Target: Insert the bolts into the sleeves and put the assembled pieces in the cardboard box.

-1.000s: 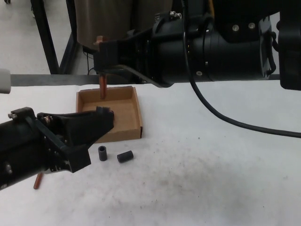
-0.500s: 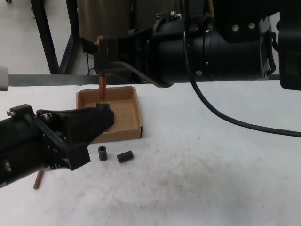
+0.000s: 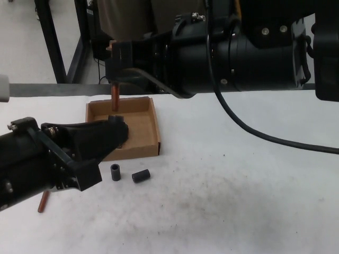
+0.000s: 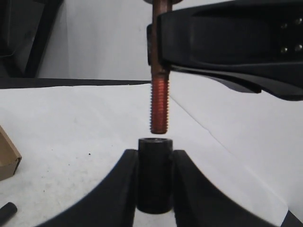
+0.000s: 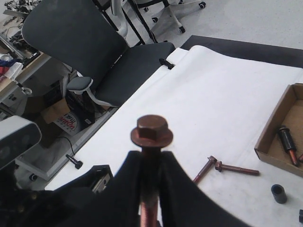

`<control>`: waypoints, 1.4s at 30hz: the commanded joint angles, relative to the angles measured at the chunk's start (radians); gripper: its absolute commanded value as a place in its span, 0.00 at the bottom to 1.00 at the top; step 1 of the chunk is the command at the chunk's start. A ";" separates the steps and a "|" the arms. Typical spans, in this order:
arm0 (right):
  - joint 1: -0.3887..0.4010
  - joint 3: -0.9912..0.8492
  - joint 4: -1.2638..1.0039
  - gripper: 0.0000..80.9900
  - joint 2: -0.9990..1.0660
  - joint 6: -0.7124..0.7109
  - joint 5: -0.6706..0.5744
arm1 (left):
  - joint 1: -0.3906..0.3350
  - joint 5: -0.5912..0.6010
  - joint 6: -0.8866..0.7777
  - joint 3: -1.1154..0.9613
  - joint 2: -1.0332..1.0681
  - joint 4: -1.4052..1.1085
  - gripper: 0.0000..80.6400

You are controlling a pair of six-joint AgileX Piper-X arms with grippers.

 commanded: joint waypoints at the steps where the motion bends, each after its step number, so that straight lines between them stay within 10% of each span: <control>1: 0.001 -0.007 -0.021 0.00 -0.003 0.007 -0.008 | 0.001 -0.016 -0.006 0.000 -0.012 -0.061 0.01; 37: 0.044 -0.007 0.116 0.00 -0.036 -0.030 -0.076 | 0.001 -0.008 0.093 0.000 -0.012 -0.069 0.01; 42: 0.044 -0.007 0.122 0.34 -0.053 -0.047 -0.054 | 0.001 -0.008 0.108 0.000 -0.012 -0.069 0.01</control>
